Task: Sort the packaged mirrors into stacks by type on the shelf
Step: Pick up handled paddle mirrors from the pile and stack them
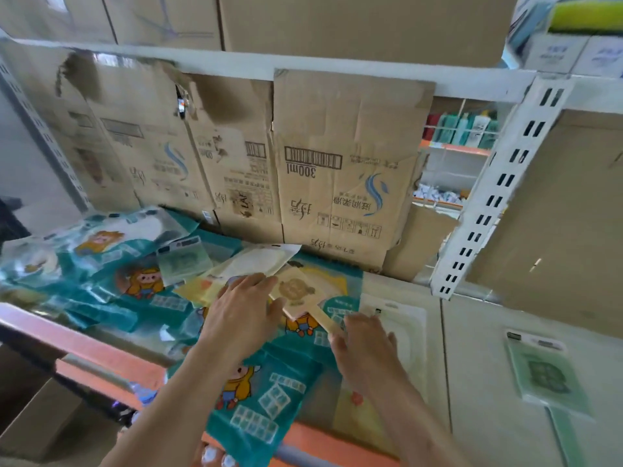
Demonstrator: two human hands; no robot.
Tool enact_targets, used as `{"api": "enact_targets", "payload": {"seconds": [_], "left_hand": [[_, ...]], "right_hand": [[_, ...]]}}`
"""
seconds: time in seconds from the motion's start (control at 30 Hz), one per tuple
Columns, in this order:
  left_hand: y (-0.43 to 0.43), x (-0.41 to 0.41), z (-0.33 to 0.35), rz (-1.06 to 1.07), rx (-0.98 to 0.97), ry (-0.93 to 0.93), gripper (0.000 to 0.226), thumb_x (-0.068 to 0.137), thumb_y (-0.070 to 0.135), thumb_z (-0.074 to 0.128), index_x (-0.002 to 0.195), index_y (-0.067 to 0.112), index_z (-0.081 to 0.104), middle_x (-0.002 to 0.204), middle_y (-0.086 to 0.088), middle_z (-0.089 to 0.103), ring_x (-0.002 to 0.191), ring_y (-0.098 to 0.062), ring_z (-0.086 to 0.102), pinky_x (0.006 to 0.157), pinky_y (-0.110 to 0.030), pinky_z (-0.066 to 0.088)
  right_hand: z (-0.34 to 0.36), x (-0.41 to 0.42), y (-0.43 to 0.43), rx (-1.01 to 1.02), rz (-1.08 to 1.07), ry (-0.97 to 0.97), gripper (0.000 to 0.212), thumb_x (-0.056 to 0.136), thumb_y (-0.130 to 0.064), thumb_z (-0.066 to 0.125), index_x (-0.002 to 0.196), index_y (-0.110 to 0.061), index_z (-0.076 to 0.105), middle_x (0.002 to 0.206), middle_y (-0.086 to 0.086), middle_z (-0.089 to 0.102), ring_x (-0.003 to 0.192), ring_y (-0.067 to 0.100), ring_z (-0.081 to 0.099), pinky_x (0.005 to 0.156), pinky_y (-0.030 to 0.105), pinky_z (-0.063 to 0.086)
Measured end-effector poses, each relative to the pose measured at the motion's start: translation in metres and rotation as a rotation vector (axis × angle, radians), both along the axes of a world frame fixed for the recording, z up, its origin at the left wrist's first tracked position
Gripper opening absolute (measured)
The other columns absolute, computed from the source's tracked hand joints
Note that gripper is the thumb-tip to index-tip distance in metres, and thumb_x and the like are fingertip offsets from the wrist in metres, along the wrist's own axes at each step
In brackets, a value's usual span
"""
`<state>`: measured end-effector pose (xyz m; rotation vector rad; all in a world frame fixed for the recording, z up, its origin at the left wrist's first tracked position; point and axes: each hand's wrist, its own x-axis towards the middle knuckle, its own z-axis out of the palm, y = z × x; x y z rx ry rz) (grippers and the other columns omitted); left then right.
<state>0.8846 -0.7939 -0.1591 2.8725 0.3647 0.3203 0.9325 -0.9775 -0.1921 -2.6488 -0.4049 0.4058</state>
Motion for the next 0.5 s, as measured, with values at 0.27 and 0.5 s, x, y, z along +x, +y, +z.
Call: {"api": "enact_targets", "payload": {"seconds": [0.27, 0.5], "left_hand": [[0.014, 0.017, -0.007, -0.06, -0.124, 0.051, 0.033, 0.093, 0.039, 0.048, 0.111, 0.017, 0.066, 0.112, 0.002, 0.064, 0.107, -0.016, 0.057, 0.093, -0.033, 0.047], [0.008, 0.03, -0.009, -0.099, -0.003, 0.168, 0.032, 0.095, 0.04, 0.038, 0.1, 0.021, 0.063, 0.107, 0.002, 0.063, 0.1, -0.017, 0.054, 0.078, -0.032, 0.04]], "right_hand": [[-0.003, -0.004, 0.007, -0.049, -0.094, -0.065, 0.024, 0.093, -0.033, 0.047, 0.104, -0.017, 0.061, 0.105, 0.001, 0.06, 0.105, 0.022, 0.056, 0.102, 0.041, 0.037], [0.005, -0.012, -0.024, -0.053, -0.181, -0.022, 0.004, 0.089, -0.019, 0.055, 0.086, -0.019, 0.058, 0.085, -0.003, 0.058, 0.08, 0.016, 0.056, 0.069, 0.031, 0.045]]}}
